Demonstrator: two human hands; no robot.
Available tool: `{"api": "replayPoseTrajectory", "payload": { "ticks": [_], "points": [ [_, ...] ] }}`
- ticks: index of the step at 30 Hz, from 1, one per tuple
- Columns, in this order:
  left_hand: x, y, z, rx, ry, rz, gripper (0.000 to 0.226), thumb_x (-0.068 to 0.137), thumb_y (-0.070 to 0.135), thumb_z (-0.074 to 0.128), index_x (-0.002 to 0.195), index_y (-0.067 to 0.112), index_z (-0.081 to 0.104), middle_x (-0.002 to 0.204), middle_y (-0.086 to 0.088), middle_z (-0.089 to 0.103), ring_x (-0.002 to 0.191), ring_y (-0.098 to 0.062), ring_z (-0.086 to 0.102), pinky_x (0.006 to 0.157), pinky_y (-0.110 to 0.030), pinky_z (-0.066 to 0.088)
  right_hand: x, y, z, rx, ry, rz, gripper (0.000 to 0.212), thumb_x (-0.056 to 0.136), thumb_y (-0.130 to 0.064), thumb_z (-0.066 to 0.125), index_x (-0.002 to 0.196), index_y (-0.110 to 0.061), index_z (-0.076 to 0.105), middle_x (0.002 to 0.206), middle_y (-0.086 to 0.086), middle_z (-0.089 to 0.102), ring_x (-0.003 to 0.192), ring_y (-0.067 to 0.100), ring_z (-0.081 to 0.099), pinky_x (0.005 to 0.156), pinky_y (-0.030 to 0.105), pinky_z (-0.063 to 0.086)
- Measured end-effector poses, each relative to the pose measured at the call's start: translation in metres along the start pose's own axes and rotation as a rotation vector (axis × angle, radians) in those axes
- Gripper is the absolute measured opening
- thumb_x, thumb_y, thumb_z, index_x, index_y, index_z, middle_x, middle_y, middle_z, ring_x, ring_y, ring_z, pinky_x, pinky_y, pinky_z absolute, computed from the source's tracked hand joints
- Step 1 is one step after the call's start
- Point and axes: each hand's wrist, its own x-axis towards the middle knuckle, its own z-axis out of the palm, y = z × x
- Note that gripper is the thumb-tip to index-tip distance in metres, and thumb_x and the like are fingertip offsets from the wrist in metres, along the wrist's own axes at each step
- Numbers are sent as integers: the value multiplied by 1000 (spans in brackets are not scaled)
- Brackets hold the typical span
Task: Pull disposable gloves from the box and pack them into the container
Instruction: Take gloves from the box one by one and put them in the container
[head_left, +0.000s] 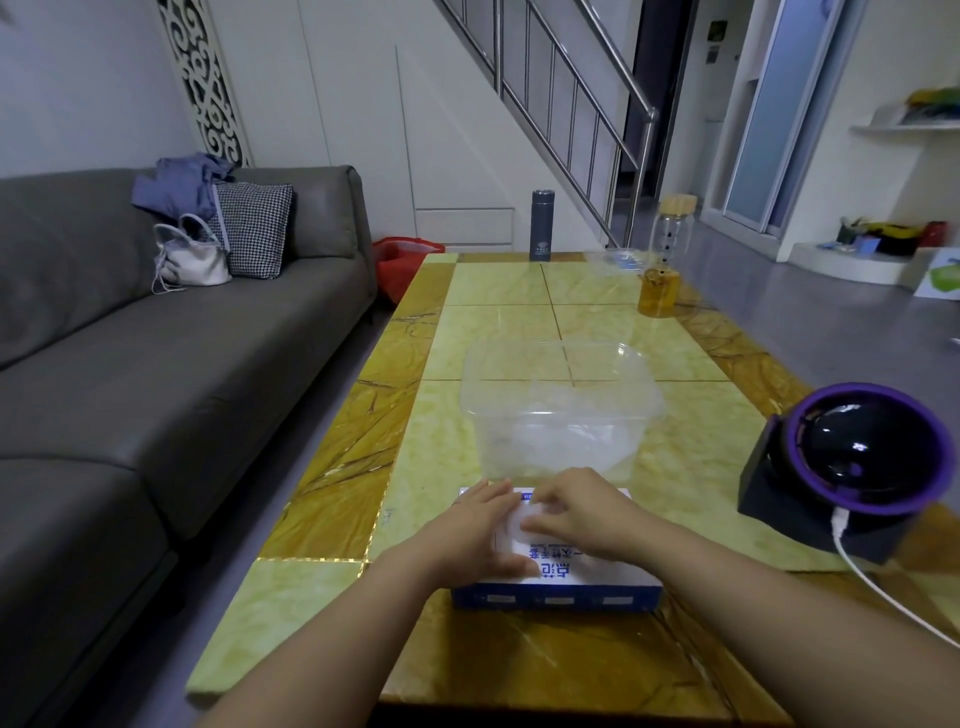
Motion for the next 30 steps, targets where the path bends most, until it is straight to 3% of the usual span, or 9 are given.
{"api": "replayPoseTrajectory", "payload": {
  "ticks": [6, 10, 14, 16, 18, 20, 25, 27, 30],
  "points": [
    [-2, 2, -3, 41, -13, -4, 90, 82, 54, 63, 151, 18, 18, 160, 3, 5, 147, -16, 0, 119, -35, 10, -23, 7, -21, -50, 75, -113, 8, 84, -23, 69, 78, -20, 66, 73, -10, 55, 69, 4, 49, 67, 21, 42],
    [-3, 8, -2, 35, -14, -10, 90, 82, 53, 65, 151, 18, 19, 160, 2, 7, 147, -17, 1, 118, -36, 9, -15, 23, -31, 181, 197, 62, 19, 81, -18, 72, 76, -23, 54, 79, -9, 55, 77, 14, 55, 63, 19, 42],
    [-4, 11, -4, 30, -6, -10, 91, 81, 50, 67, 151, 19, 19, 159, 1, 11, 147, -18, 4, 118, -35, 10, -17, 24, -36, 218, -101, 269, 57, 76, -49, 73, 118, -18, 52, 114, -5, 53, 102, 14, 55, 79, 24, 45],
    [-4, 11, -4, 27, -5, -10, 91, 80, 50, 68, 151, 18, 20, 159, 1, 11, 147, -17, 5, 117, -35, 11, -17, 23, -31, 54, -174, 247, 45, 77, -54, 70, 97, -15, 59, 96, 1, 59, 78, 10, 54, 66, 22, 41],
    [-4, 11, -4, 21, -10, -14, 91, 80, 49, 68, 151, 19, 21, 160, 1, 11, 147, -18, 5, 118, -35, 11, -17, 18, -26, 55, -82, 181, 36, 82, -42, 69, 67, -17, 49, 65, 0, 47, 54, 8, 38, 50, 21, 28],
    [-2, 10, -4, 21, -18, -16, 89, 79, 50, 69, 150, 20, 24, 159, 1, 13, 146, -19, 8, 118, -37, 14, -14, 12, -22, 132, 23, 109, 41, 86, -30, 68, 58, -17, 41, 56, -3, 37, 48, 8, 32, 46, 19, 24],
    [1, 13, -6, 18, 4, 15, 85, 76, 47, 74, 145, 19, 33, 149, 0, 33, 136, -20, 29, 111, -33, 28, 8, -6, -21, 178, 165, 30, 35, 83, -11, 67, 54, -20, 52, 55, -5, 49, 54, 7, 45, 50, 17, 32],
    [0, 14, -6, 16, 20, 29, 82, 76, 45, 74, 143, 20, 35, 145, 1, 38, 132, -19, 33, 108, -30, 30, 16, -6, -24, 190, 223, 15, 19, 82, -5, 63, 63, -8, 64, 63, 4, 61, 63, 17, 54, 62, 29, 43],
    [-1, 13, -5, 1, 48, 56, 79, 74, 47, 75, 140, 25, 39, 142, 4, 42, 129, -18, 37, 106, -32, 32, 19, -6, -41, 213, 345, -5, 13, 79, 1, 59, 75, -5, 69, 69, 3, 63, 70, 16, 55, 62, 24, 38]
  ]
}}
